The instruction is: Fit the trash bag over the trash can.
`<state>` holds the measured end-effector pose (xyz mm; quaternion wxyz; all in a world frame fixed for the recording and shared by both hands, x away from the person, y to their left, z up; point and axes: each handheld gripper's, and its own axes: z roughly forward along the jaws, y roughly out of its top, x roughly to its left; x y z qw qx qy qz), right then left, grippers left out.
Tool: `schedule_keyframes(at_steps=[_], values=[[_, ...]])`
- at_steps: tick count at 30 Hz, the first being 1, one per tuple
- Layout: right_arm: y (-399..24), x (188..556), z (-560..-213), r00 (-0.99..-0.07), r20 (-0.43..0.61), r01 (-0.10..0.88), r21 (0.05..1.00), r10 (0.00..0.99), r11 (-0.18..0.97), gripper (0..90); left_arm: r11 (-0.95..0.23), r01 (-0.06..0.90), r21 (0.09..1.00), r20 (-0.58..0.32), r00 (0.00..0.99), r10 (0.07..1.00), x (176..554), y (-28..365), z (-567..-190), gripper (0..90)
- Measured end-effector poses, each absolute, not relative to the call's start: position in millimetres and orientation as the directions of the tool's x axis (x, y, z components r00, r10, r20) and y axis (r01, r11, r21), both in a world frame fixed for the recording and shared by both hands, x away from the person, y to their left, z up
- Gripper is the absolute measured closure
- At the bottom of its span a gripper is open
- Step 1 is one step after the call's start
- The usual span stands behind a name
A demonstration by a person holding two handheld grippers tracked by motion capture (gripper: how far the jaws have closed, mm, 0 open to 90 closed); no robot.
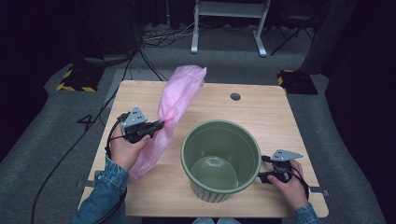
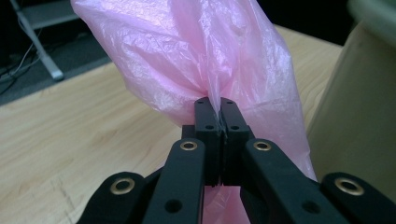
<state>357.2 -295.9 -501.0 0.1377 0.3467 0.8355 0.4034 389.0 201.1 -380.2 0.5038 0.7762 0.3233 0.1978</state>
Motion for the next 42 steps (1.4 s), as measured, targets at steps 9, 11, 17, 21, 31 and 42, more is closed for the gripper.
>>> schedule_keyframes(at_steps=[9, 11, 17, 21, 31, 42], values=[[-286, 344, -493, -0.733, 0.062, 0.448, 0.793, 0.678, 0.412, 27.0, -0.205, 0.208, 0.956, -0.026, 0.759, 0.651, 384, 199, -356, 88.5], [-281, 342, -493, -0.741, 0.07, 0.446, 0.795, 0.668, 0.412, 27.0, -0.194, 0.188, 0.963, -0.023, 0.773, 0.634, 384, 199, -350, 88.5], [-268, 338, -493, -0.758, 0.131, 0.46, 0.802, 0.64, 0.38, 26.3, -0.165, 0.146, 0.976, -0.02, 0.804, 0.595, 384, 194, -333, 88.5], [-261, 336, -493, -0.755, 0.116, 0.457, 0.798, 0.645, 0.392, 27.2, -0.155, 0.127, 0.98, -0.013, 0.812, 0.583, 385, 190, -323, 88.5], [-252, 335, -497, -0.758, 0.123, 0.46, 0.797, 0.64, 0.392, 26.5, -0.141, 0.07, 0.987, 0.018, 0.841, 0.541, 381, 174, -295, 88.5], [-271, 331, -497, -0.715, 0.114, 0.48, 0.798, 0.69, 0.365, 25.7, -0.159, 0.04, 0.986, 0.042, 0.877, 0.48, 370, 143, -267, 88.6]])
